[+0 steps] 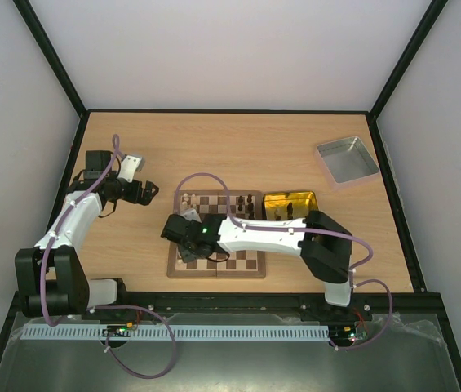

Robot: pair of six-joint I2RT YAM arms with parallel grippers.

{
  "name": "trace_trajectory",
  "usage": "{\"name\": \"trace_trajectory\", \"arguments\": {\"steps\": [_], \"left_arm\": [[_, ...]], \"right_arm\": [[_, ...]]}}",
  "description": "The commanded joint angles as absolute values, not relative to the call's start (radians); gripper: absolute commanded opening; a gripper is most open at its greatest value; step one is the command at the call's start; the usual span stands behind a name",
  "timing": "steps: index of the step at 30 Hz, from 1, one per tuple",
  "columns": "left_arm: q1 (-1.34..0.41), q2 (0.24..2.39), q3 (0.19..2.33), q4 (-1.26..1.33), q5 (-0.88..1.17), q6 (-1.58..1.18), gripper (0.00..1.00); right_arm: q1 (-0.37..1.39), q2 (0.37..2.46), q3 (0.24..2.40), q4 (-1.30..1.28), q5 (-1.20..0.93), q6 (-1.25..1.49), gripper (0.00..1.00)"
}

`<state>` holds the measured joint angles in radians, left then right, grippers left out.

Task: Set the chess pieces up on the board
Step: Place the chess piece on the chessboard, then pick up the chess piece from the storage box.

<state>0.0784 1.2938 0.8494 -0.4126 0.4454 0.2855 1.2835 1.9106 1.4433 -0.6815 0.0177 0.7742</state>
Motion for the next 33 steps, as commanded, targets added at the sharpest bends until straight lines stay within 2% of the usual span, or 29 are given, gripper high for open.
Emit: {"name": "trace_trajectory", "arguments": {"steps": [1,10,14,19,26,33], "left_arm": [[0.084,1.292,0.844,-0.434,0.467,0.295,1.00],[0.084,1.296,0.847,-0.433,0.462,0.293,1.00],[0.084,1.297,0.848,-0.433,0.460,0.291,1.00],[0.084,1.296,0.848,-0.435,0.461,0.290,1.00],[0.084,1.291,0.847,-0.438,0.460,0.289,1.00],[0.084,1.295,0.845,-0.437,0.462,0.291,1.00]], "right_arm": [[1.291,1.812,1.441,-0.746,0.115,0.795,0.28],[1.134,1.596,1.267,-0.782,0.180,0.801,0.30],[1.016,1.499,1.181,-0.782,0.210,0.790,0.38],[0.796,1.415,1.060,-0.713,0.150,0.772,0.42],[0.597,1.426,0.958,-0.609,0.047,0.750,0.42],[0.560,1.497,0.958,-0.561,0.010,0.716,0.38]]}}
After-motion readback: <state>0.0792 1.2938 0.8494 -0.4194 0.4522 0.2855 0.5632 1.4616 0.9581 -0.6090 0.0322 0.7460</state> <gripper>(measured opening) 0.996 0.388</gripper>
